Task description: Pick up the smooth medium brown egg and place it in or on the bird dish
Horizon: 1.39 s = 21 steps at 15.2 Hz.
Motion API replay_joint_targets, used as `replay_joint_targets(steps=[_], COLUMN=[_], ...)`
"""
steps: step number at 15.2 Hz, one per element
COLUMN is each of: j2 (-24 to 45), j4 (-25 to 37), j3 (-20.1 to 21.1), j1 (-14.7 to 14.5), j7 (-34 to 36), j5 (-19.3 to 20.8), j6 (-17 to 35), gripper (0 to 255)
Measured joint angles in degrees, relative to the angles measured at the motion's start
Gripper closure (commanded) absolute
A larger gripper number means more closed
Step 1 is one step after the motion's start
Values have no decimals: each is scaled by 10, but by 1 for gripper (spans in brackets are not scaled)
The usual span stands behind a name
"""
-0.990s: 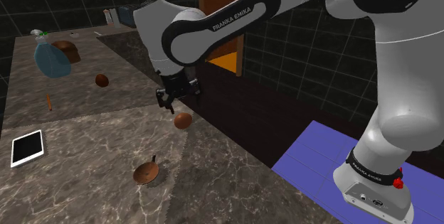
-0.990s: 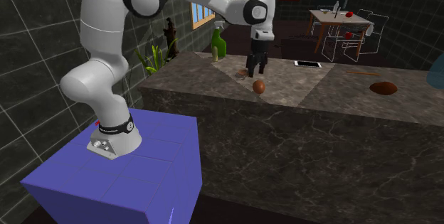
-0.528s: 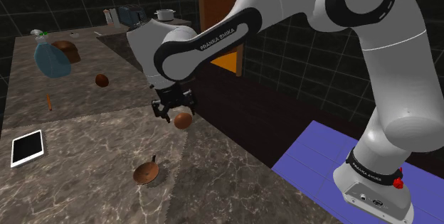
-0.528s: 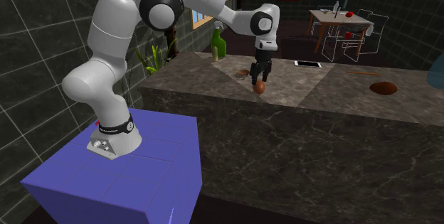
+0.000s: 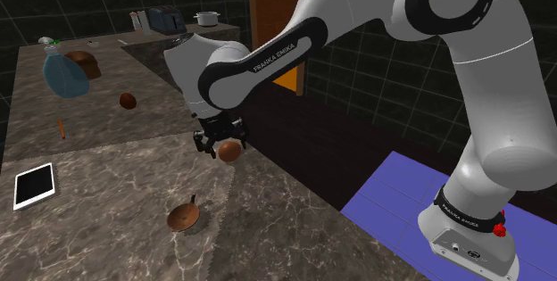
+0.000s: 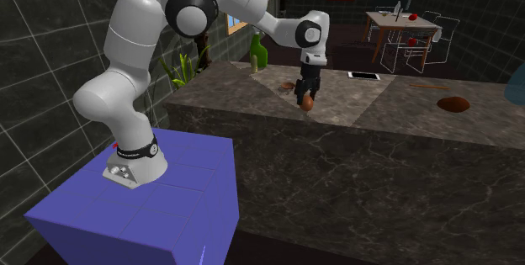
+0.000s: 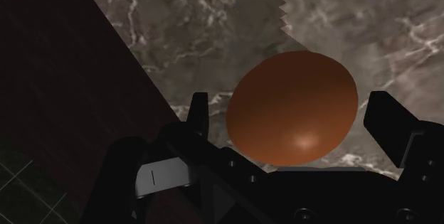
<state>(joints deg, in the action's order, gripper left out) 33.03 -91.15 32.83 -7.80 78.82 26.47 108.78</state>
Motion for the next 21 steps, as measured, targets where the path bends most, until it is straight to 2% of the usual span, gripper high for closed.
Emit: replay_joint_targets(steps=[1, 2, 13, 21], j2=[0, 0, -2, -25], j4=[0, 0, 0, 25], j3=[0, 0, 1, 9], j1=[0, 0, 1, 3], j7=[0, 0, -1, -14], j5=[0, 0, -1, -16], j6=[0, 0, -2, -45], gripper=[0, 255, 255, 255])
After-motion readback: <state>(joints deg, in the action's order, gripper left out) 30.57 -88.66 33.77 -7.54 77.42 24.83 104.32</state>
